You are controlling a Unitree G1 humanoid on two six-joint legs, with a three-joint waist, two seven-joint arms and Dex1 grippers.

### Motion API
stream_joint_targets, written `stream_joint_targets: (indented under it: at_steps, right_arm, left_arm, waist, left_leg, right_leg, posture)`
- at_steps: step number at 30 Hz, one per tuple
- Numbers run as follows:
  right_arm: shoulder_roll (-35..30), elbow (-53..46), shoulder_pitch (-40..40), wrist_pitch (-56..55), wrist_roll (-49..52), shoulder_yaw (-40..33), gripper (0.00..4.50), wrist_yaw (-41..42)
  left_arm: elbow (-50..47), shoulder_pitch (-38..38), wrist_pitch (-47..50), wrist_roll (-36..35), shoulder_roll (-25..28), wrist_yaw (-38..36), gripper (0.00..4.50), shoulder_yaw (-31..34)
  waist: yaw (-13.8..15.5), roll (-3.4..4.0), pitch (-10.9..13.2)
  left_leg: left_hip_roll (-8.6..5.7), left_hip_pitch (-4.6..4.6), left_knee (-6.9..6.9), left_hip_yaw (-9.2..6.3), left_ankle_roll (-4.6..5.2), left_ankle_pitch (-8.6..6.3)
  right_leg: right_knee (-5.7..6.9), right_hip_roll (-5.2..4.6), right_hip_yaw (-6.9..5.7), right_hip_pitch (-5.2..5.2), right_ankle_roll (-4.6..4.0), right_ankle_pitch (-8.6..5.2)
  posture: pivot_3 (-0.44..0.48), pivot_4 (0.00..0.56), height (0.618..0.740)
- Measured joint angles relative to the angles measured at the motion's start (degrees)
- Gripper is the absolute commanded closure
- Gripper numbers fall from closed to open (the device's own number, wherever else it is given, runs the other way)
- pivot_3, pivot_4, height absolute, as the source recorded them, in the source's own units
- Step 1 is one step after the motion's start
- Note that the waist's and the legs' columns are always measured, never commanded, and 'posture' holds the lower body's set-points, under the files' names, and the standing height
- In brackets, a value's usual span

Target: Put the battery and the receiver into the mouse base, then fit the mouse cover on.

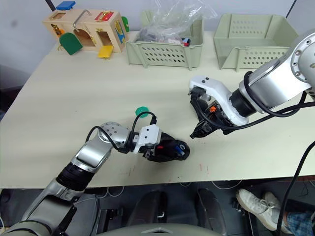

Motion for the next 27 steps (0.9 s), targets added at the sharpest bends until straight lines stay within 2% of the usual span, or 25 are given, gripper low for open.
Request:
stream_joint_targets:
  at_steps: [5, 11, 20, 27]
  right_arm:
    - [7.67, 3.84, 0.78, 0.96, -8.53, 1.12, 4.50, -3.28]
    - [13.69, 6.74, 1.87, 2.70, -18.45, 2.87, 4.50, -1.81]
    - [17.05, 8.11, 1.72, 2.71, -27.31, 5.72, 4.50, 3.83]
    - [18.74, 9.12, 1.14, 2.72, -30.62, 8.24, 4.50, 6.16]
  left_arm:
    - [0.41, -0.49, 0.60, 0.08, -1.52, 1.52, 1.62, -0.04]
    - [0.85, -1.34, 1.57, 0.92, -2.83, 2.93, 1.62, -0.46]
    - [4.20, -3.65, 1.15, 1.57, -4.19, 2.82, 1.62, -0.61]
    - [4.89, -4.20, 1.09, 2.23, -4.88, 2.73, 1.62, -0.72]
  waist:
    - [-0.03, 0.00, -0.01]
    - [0.03, 0.00, -0.01]
    - [-0.11, 0.01, -0.01]
    - [0.01, 0.01, -0.01]
  left_leg:
    - [-0.02, 0.00, 0.08, 0.00, 0.00, 0.00]
    - [-0.05, -0.08, 0.09, -0.03, 0.00, 0.00]
    - [-0.08, -0.09, 0.10, -0.04, 0.00, 0.01]
    - [-0.09, -0.10, 0.15, -0.04, 0.00, 0.01]
  right_leg:
    - [0.11, 0.00, -0.01, 0.00, 0.01, 0.01]
    - [0.09, 0.01, -0.04, -0.04, 0.06, 0.04]
    - [0.11, 0.01, -0.06, -0.05, 0.07, 0.05]
    - [0.12, 0.00, -0.06, -0.03, 0.11, 0.07]
  posture:
    - [0.000, 0.150, 0.740]
    - [0.000, 0.150, 0.740]
    - [0.000, 0.150, 0.740]
    - [0.000, 0.150, 0.740]
